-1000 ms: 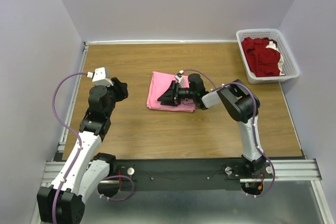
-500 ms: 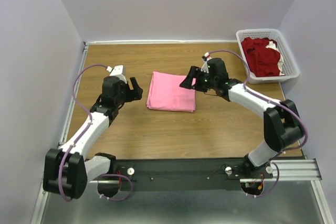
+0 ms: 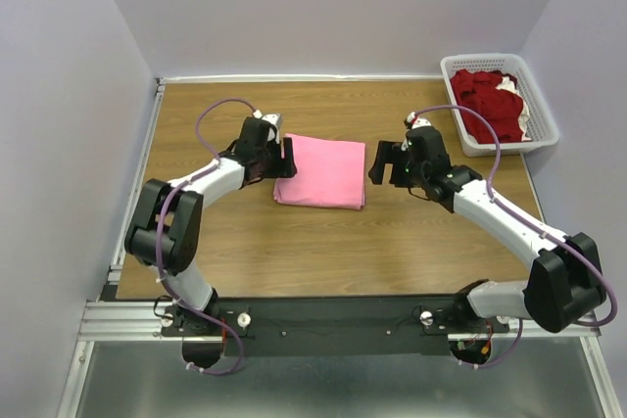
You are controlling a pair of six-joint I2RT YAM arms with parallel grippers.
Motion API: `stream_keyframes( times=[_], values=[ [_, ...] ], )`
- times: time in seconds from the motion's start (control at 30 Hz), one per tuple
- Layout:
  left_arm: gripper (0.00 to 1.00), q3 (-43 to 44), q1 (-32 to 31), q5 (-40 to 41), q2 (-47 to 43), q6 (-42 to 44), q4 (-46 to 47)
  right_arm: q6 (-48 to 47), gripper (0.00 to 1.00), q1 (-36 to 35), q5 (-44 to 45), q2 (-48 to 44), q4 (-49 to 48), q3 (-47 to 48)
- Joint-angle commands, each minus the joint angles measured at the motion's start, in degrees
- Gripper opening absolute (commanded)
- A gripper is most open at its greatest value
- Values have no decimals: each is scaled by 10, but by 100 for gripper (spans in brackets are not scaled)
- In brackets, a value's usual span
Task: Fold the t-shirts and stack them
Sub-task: Neatly place the folded tshirt to the corner
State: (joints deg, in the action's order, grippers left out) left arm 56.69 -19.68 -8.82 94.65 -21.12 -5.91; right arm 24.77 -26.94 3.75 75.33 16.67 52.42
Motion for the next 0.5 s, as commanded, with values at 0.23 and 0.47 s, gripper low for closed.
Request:
stream_keyframes(
  times=[0.23, 0.47],
  values=[
    [68, 31, -14, 38, 78, 9, -39, -42, 100, -1, 30, -6, 31, -31],
    [37, 28, -15, 40, 93, 6, -39, -53, 100, -1, 32, 5, 31, -25]
  ],
)
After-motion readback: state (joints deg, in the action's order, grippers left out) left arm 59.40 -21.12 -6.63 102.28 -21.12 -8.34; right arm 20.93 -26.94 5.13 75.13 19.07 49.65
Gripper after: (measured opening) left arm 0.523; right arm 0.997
